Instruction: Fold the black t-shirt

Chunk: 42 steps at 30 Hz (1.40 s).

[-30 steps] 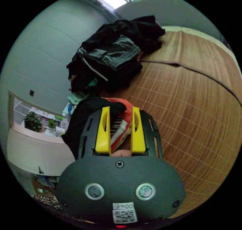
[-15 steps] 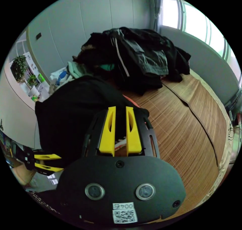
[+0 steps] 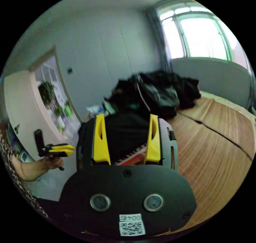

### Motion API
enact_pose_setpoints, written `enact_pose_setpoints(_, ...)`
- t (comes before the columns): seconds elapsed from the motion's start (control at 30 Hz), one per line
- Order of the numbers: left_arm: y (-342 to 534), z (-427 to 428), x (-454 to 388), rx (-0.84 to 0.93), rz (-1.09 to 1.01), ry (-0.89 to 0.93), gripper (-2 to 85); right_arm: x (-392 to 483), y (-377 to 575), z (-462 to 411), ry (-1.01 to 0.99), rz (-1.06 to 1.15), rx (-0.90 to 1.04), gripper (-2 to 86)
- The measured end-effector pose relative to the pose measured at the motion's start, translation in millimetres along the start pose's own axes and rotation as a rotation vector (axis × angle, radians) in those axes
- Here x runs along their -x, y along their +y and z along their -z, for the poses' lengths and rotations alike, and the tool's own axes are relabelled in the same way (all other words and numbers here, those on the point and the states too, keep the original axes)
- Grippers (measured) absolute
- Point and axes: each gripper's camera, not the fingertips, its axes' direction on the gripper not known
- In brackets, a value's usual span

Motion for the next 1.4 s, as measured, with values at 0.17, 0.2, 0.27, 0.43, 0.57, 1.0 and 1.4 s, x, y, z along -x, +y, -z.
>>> enact_pose_setpoints(0.17, 1.5, 32.6, 17.9, 0.062, 0.029, -0.139, 2.3, 21.8, 63.1, 177.3, 0.067, -0.16, -0.217, 10.4)
enact_pose_setpoints(0.2, -4.1, 38.1, 21.0, 0.053, 0.029, -0.162, 2.2, 22.4, 70.2, 194.0, 0.077, -0.167, -0.235, 7.7)
enact_pose_setpoints(0.27, -17.5, 42.5, 25.0, 0.024, 0.021, -0.213, 2.1, 22.4, 93.0, 245.6, 0.142, -0.19, -0.176, 0.9)
enact_pose_setpoints(0.43, -63.5, 11.2, 62.9, 0.079, 0.081, -0.325, 2.2, 23.8, 137.0, 306.7, 0.117, -0.248, 0.012, 0.9)
enact_pose_setpoints(0.57, -65.5, -37.7, 114.2, 0.294, 0.248, -0.283, 2.9, 29.0, 164.1, 345.4, 0.055, -0.35, -0.006, 15.0)
enact_pose_setpoints(1.0, -47.8, 67.6, 98.4, 0.087, 0.267, -0.422, 5.0, 22.9, 163.2, 378.5, -0.254, -0.417, 0.066, 13.5)
enact_pose_setpoints(1.4, -173.2, 17.9, 205.9, 0.145, 0.33, -0.482, 10.9, -11.6, 172.1, 405.3, -0.3, -0.525, 0.159, 12.9)
